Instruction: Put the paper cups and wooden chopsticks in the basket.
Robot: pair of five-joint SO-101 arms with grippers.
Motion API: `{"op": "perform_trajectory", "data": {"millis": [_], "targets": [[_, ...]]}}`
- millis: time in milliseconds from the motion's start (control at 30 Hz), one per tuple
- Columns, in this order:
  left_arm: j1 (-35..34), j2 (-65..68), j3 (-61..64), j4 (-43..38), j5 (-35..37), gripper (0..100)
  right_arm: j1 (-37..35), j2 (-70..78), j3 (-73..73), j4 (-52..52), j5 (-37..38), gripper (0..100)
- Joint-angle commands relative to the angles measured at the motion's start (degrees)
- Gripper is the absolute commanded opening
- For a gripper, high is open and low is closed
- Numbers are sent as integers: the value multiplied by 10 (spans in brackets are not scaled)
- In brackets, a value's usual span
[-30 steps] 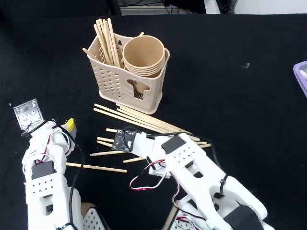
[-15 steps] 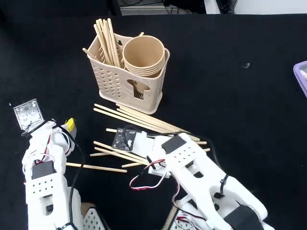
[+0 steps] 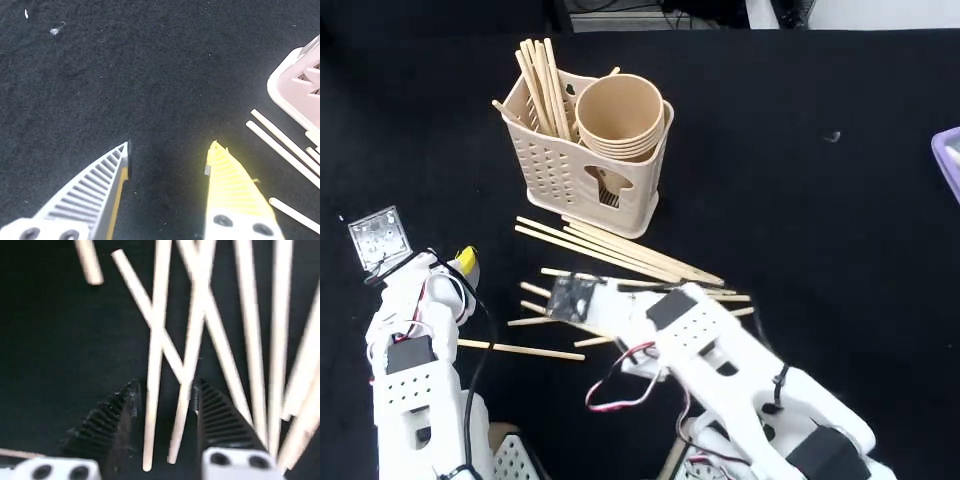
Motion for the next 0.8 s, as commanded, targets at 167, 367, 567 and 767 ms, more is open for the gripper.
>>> {"op": "perform_trajectory", "data": {"millis": [167,367,567,767], "targets": [[-5,-7,-9,-10,-5,252,-58,7,13,-46,-35,176],[-5,-7,-9,-10,-5,252,-58,4,47,-84,-37,176],[-5,-7,-9,-10,-5,252,-58,1,46,-86,-37,12],[-5,-7,-9,-10,-5,252,-45,-20,39,-84,-38,11]]}}
